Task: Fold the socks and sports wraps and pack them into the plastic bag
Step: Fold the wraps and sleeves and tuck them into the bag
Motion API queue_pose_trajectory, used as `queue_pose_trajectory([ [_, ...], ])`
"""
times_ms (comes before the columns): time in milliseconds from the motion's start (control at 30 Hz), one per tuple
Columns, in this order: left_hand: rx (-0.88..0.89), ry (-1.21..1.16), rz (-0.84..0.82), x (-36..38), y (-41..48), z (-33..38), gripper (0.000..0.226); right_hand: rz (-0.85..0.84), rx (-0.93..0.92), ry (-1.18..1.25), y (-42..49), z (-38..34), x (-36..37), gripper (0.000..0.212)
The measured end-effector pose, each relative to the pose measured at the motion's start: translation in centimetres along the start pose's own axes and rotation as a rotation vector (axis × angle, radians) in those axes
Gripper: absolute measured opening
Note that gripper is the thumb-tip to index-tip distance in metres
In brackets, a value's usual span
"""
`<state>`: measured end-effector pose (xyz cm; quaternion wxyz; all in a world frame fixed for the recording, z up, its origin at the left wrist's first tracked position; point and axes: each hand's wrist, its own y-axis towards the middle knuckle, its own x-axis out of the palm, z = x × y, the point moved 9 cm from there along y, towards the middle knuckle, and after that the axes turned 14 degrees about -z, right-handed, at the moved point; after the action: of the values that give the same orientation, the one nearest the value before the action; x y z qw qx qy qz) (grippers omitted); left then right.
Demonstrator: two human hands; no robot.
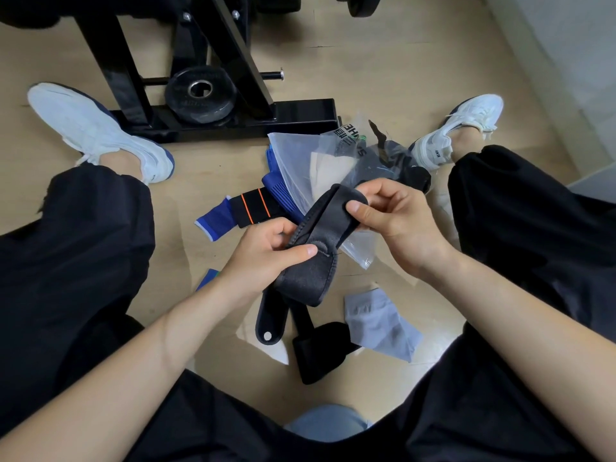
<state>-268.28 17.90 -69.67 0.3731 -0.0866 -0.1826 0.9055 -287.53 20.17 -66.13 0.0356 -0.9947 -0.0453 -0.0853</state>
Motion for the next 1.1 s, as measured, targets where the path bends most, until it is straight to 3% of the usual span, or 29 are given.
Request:
queue_pose_trajectory([
  [333,-0.099,-0.304,0.096,-1.5,0.0,-1.9,0.017,-0.258,-0.169,-0.596,-1.3,-1.5,4.7,0.023],
  [567,-0.121,-0.489,0.078,-1.6,-0.1,-1.6,0.022,-0.331,-0.323,-0.831,-1.6,-0.6,6.6,0.023],
  [733,-0.059,-0.342,0.064,-1.4,-0.1,-1.1,0.029,-0.361,-0.339,-0.938,-1.5,-0.2,6.9,0.028],
  [833,-0.040,-0.267,0.124,-1.9,-0.3,-1.1,0.031,-0.376,-0.240,-0.885,-1.5,0.4,6.9,0.036],
  [1000,0.038,-0.167,0.136,-2.0,-0.5,-0.1,0.024,-0.109,-0.121,-0.624,-1.1,-0.1,3.4,0.038],
  [1100,0.074,-0.152,0.084,-1.3,-0.4,0.4,0.026,-0.153,-0.014,-0.412,-0.8,1.5,3.3,0.050],
])
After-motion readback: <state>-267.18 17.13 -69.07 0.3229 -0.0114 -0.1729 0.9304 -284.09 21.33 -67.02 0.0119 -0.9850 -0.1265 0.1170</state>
